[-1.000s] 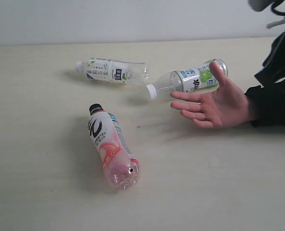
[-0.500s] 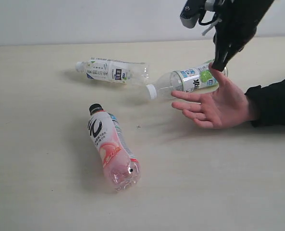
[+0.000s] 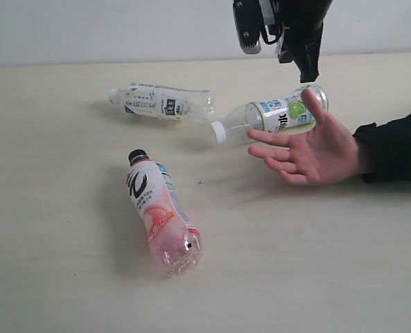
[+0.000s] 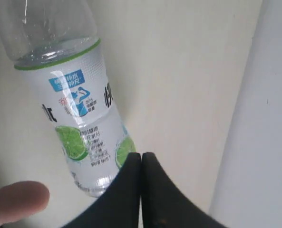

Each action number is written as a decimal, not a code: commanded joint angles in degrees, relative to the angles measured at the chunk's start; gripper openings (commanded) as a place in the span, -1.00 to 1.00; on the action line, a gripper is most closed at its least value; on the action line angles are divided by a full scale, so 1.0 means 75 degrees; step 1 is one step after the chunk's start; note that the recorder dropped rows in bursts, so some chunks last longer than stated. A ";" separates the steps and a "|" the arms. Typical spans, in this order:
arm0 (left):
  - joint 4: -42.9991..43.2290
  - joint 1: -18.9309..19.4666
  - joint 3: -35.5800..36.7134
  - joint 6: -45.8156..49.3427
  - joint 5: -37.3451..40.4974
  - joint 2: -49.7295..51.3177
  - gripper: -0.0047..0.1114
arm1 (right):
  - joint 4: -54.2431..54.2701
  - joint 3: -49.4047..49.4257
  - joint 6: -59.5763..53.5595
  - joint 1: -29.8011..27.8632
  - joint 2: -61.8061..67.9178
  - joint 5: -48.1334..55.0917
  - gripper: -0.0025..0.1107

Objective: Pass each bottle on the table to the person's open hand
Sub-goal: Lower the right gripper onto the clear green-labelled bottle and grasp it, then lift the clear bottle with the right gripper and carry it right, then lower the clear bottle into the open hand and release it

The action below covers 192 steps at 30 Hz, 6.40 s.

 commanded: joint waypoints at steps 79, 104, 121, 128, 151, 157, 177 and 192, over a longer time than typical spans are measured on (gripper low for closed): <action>-0.0029 0.0019 -0.0011 -0.0035 -0.0006 -0.0043 -0.92 | -0.1020 -0.0168 0.0535 0.0448 0.1816 -0.0290 -0.96; -0.0029 0.0019 -0.0011 -0.0020 -0.0006 -0.0043 -0.92 | -0.0149 -0.2013 0.7909 0.0486 -0.0823 0.1955 -0.96; -0.0029 0.0019 -0.0011 -0.0020 -0.0006 -0.0043 -0.92 | 0.1137 -0.0627 0.8465 0.0486 -0.1622 0.1955 -0.96; -0.0029 0.0019 -0.0011 -0.0020 -0.0006 -0.0043 -0.92 | 0.1562 -0.0612 0.8488 0.0486 -0.2208 0.1955 -0.96; -0.0029 0.0019 -0.0011 -0.0020 -0.0006 -0.0043 -0.92 | 0.1509 0.0989 0.8698 0.0486 -0.2381 0.1955 -0.96; -0.0029 0.0019 -0.0011 -0.0020 -0.0006 -0.0043 -0.92 | 0.1509 0.1354 0.8750 0.0486 -0.2193 0.1955 -0.96; -0.0029 0.0019 -0.0011 -0.0020 -0.0006 -0.0043 -0.92 | 0.0555 0.1955 0.9537 0.0486 -0.0701 0.1955 -0.96; -0.0029 0.0019 -0.0011 -0.0020 -0.0006 -0.0043 -0.92 | 0.0048 0.1955 1.0194 0.0486 -0.0276 0.1693 -0.96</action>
